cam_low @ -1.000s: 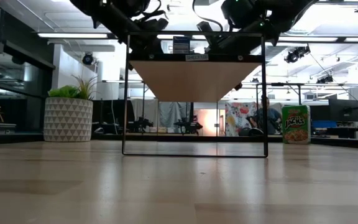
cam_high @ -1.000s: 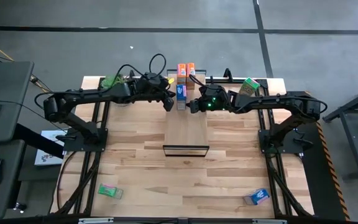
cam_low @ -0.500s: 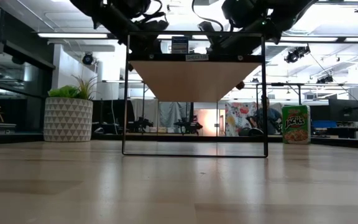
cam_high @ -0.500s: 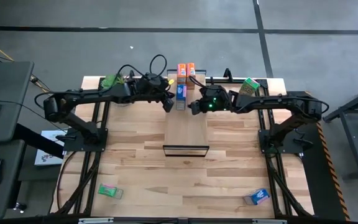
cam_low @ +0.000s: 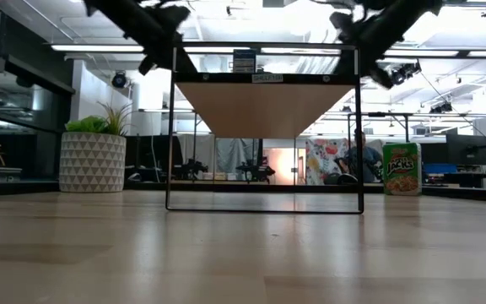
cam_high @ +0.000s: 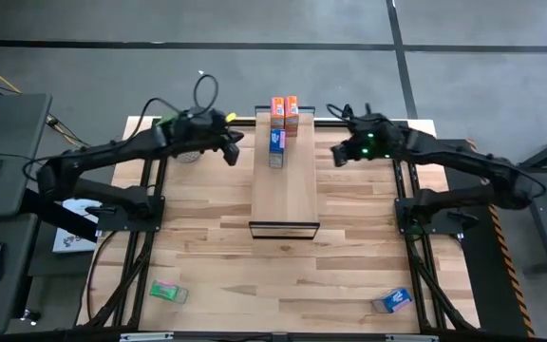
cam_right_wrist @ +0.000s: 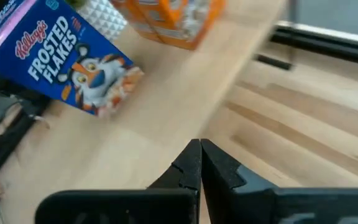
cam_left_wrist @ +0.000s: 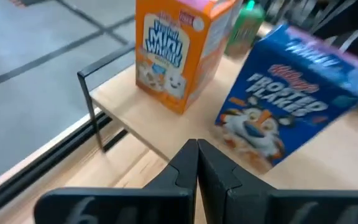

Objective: Stack cereal on shelf
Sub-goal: Put the top green cereal box on the shelf

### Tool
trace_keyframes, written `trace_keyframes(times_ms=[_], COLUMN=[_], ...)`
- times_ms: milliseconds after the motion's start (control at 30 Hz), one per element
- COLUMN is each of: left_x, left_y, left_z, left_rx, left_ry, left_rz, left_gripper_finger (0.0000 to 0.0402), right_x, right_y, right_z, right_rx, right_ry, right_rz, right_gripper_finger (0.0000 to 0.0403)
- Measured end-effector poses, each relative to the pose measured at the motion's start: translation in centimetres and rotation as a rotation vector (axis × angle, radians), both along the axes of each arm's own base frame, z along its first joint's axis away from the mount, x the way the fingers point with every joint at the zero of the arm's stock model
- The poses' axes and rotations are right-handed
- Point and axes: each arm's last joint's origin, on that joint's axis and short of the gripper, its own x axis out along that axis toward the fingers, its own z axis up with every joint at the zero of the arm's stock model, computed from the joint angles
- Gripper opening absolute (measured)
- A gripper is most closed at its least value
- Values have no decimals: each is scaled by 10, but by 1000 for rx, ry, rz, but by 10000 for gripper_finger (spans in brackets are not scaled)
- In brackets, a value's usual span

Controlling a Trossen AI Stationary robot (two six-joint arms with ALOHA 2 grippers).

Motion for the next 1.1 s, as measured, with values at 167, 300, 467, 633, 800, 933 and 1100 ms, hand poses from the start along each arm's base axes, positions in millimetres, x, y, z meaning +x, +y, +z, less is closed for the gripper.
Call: trace_keyframes(times_ms=[167,300,467,633,800,933,1100], left_x=[-24,-38,-45,-44,-44,-44,-44], left_y=[-14,-22,-26,-27,-28,-28,-28], left_z=[-15,-26,-26,-25,-25,-25,-25], left_rx=[-40,-99,-157,-182,-209,-230,-232], left_ry=[-185,-237,-269,-283,-290,-298,-298], left_rz=[36,60,66,42,24,18,15], left_gripper_finger=[0,0,0,0,0,0,0], right_x=[-33,-47,-63,-70,-69,-70,-68], right_y=[2,-13,-47,-92,-126,-139,-148], right_z=[14,19,18,13,-5,-25,-39], right_rx=[-52,-127,-112,-93,-1,71,79], right_ry=[19,20,177,410,611,721,808], right_rz=[-110,-171,-241,-305,-312,-272,-231], right_gripper_finger=[1,28,119,230,299,320,323])
